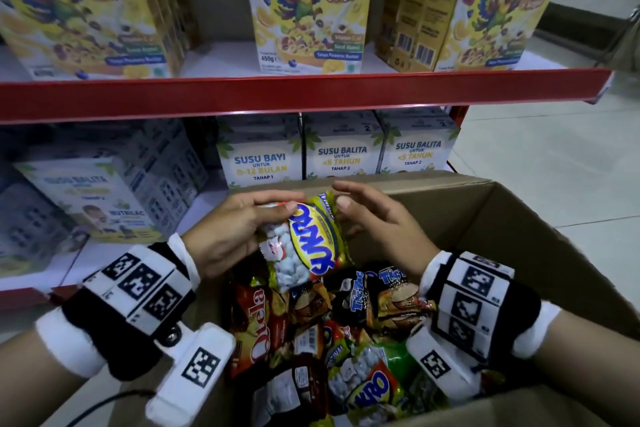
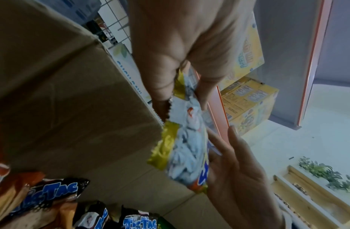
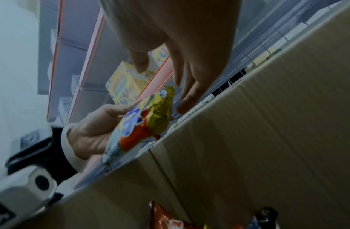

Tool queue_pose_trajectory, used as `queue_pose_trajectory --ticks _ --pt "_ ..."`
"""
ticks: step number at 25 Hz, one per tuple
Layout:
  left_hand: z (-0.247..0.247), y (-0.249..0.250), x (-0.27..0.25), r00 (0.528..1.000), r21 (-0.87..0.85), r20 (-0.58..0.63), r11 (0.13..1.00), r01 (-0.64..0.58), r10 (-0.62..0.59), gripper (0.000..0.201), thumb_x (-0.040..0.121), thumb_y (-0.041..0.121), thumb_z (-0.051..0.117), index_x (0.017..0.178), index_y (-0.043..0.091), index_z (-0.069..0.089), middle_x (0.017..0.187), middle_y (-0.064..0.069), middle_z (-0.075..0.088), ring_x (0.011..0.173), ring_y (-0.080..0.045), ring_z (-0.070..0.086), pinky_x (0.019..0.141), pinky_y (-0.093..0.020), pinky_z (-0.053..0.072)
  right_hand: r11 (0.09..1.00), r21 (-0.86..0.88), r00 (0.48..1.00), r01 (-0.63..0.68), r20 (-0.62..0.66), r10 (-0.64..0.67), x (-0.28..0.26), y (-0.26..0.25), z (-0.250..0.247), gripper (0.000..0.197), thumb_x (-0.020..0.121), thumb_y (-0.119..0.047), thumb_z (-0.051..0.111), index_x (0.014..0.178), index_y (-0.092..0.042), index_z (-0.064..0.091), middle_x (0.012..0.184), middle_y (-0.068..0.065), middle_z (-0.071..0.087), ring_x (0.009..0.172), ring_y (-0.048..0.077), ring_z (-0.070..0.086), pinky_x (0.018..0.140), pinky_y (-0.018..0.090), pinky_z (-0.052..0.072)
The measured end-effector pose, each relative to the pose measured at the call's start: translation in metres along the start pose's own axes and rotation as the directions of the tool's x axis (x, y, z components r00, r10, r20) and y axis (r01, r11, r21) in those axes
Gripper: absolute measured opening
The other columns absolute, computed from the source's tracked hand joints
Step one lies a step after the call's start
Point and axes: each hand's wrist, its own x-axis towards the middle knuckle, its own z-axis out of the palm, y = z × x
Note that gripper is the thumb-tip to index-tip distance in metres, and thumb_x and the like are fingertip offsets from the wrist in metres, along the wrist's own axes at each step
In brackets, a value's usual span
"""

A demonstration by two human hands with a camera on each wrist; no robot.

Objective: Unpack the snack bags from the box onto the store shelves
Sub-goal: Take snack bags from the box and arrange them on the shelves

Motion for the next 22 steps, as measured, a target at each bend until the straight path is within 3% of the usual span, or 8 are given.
queue_pose_trajectory --ticks 3,6,8,10,12,15,18,22 --pt "0.007 0.0 -0.004 1.0 0.041 0.014 0.999 -0.027 0.026 0.05 0.065 0.021 0.071 0.113 0.009 0.063 0.104 -0.016 0.072 0.089 -0.025 0.072 0.074 -0.035 0.06 0.982 0.042 0.982 -0.186 0.053 0.184 0.006 -0.002 -0.005 0.059 0.077 -0.015 0.071 0.132 -0.018 0.05 0.104 0.007 0.067 0.091 0.013 0.066 0.074 0.022 0.055" --pt "0.005 0.0 -0.004 0.996 0.106 0.076 0.994 0.041 -0.05 0.063 0.054 0.03 0.078 0.113 0.013 0.062 0.107 -0.01 0.073 0.095 -0.024 0.071 0.072 -0.038 0.06 0.935 0.252 0.967 -0.251 0.028 0.252 0.008 -0.004 -0.007 0.037 0.082 0.006 0.062 0.117 -0.004 0.057 0.102 0.012 0.066 0.08 0.018 0.068 0.069 0.03 0.059" --pt "0.006 -0.001 -0.006 0.994 0.059 0.097 0.998 0.035 -0.04 0.057 0.058 0.026 0.076 0.111 0.014 0.063 0.105 -0.007 0.074 0.093 -0.022 0.071 0.07 -0.032 0.06 0.888 0.382 0.965 -0.254 0.034 0.261 0.011 -0.006 -0.004 0.029 0.081 0.009 0.061 0.107 -0.002 0.054 0.098 0.013 0.064 0.072 0.018 0.07 0.057 0.033 0.06" --pt "0.007 0.0 -0.004 0.999 -0.024 -0.003 0.999 -0.048 0.048 0.044 0.066 0.023 0.072 0.107 0.011 0.065 0.098 -0.006 0.075 0.086 -0.017 0.073 0.065 -0.027 0.059 0.869 0.416 0.963 -0.268 0.112 0.244 0.016 -0.004 0.002 0.036 0.078 0.006 0.065 0.109 -0.003 0.051 0.101 0.014 0.064 0.078 0.023 0.071 0.06 0.038 0.06" --pt "0.0 0.005 0.0 0.979 -0.077 -0.172 0.989 -0.124 0.11 0.031 0.075 0.023 0.069 0.104 0.01 0.066 0.086 -0.004 0.075 0.074 -0.014 0.071 0.059 -0.026 0.058 0.901 0.286 0.935 -0.325 0.241 0.261 0.019 0.003 0.013 0.04 0.077 0.003 0.069 0.111 -0.005 0.049 0.096 0.011 0.066 0.08 0.028 0.07 0.069 0.04 0.06" --pt "-0.026 0.011 0.002 0.926 -0.088 -0.356 0.983 -0.164 0.122 0.016 0.087 0.021 0.062 0.103 0.016 0.062 0.081 -0.001 0.072 0.072 -0.013 0.068 0.053 -0.026 0.057 0.916 -0.276 0.849 -0.291 0.367 0.38 0.025 0.03 0.038 0.039 0.084 -0.007 0.068 0.119 -0.01 0.05 0.103 0.012 0.067 0.09 0.025 0.064 0.087 0.039 0.053" --pt "-0.05 0.008 -0.004 0.911 -0.095 -0.403 0.986 -0.137 0.088 0.025 0.091 0.022 0.059 0.115 0.015 0.057 0.092 -0.005 0.07 0.081 -0.017 0.067 0.061 -0.03 0.06 0.654 -0.756 0.791 0.028 0.416 0.448 0.032 0.063 0.068 0.062 0.087 -0.026 0.067 0.141 -0.014 0.04 0.136 0.01 0.053 0.121 0.025 0.052 0.101 0.03 0.04" --pt "-0.062 0.008 -0.006 0.879 -0.115 -0.457 0.971 -0.21 0.136 0.036 0.093 0.022 0.056 0.127 0.011 0.052 0.104 -0.007 0.067 0.086 -0.017 0.066 0.07 -0.031 0.057 0.511 -0.813 0.698 0.277 0.536 0.475 0.03 0.09 0.101 0.077 0.083 -0.024 0.071 0.148 -0.016 0.03 0.146 0.011 0.041 0.132 0.027 0.039 0.107 0.029 0.028"
